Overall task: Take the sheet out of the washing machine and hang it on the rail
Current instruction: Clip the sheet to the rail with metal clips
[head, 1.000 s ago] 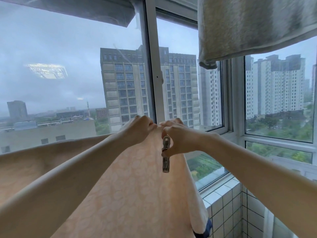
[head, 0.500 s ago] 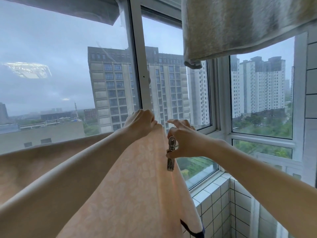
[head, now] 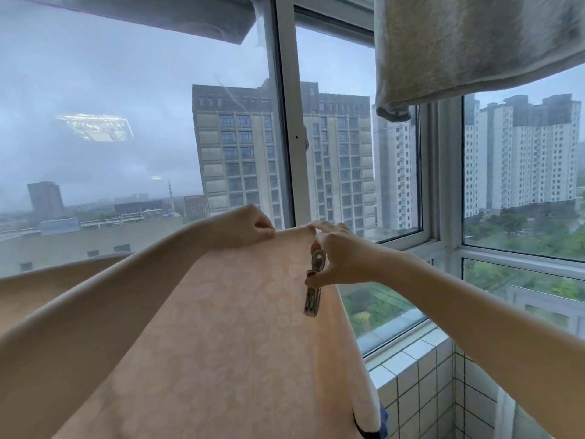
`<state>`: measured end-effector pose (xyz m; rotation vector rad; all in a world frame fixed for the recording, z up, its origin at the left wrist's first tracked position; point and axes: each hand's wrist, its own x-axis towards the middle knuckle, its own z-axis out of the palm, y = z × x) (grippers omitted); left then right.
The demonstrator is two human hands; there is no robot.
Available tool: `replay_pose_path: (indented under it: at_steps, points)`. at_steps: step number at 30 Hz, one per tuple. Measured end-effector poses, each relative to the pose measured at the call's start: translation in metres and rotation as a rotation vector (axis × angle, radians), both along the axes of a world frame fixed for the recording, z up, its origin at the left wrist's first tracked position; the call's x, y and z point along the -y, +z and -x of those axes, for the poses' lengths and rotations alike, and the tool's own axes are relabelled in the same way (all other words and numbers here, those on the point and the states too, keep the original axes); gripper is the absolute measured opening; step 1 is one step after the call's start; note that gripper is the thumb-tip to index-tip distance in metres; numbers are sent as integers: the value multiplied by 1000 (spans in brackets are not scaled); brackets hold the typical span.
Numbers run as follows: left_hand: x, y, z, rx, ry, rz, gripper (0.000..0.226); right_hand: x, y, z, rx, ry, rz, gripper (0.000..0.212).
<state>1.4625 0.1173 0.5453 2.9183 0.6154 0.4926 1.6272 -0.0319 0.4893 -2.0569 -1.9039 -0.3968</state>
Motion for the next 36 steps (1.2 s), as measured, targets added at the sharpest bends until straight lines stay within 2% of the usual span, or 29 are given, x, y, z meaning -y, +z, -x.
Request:
replay_pose_path:
  at_steps: [8,11,16,22,24,26,31,36]
  points:
    - [-2,11,130,-41,137,47,12,-1,2,8,37,-67,52,44]
    - [-5,8,156,55,159,47,9,-3,4,14,40,-84,54,46]
    - [-12,-6,159,157,157,-54,9,-7,16,41,30,-31,-60,53]
    - [-21,-12,152,175,122,-83,18,-1,44,86,-107,236,-142,59]
    - [-25,-14,152,183,120,-94,22,0,50,95,-68,292,-190,68]
    - [-26,-16,153,187,128,-98,26,-1,55,99,-26,315,-263,72]
    - [-26,-17,154,188,142,-103,31,-4,67,104,-48,302,-360,67]
    - [-25,-18,152,200,138,-120,24,-11,73,108,-32,288,-458,60]
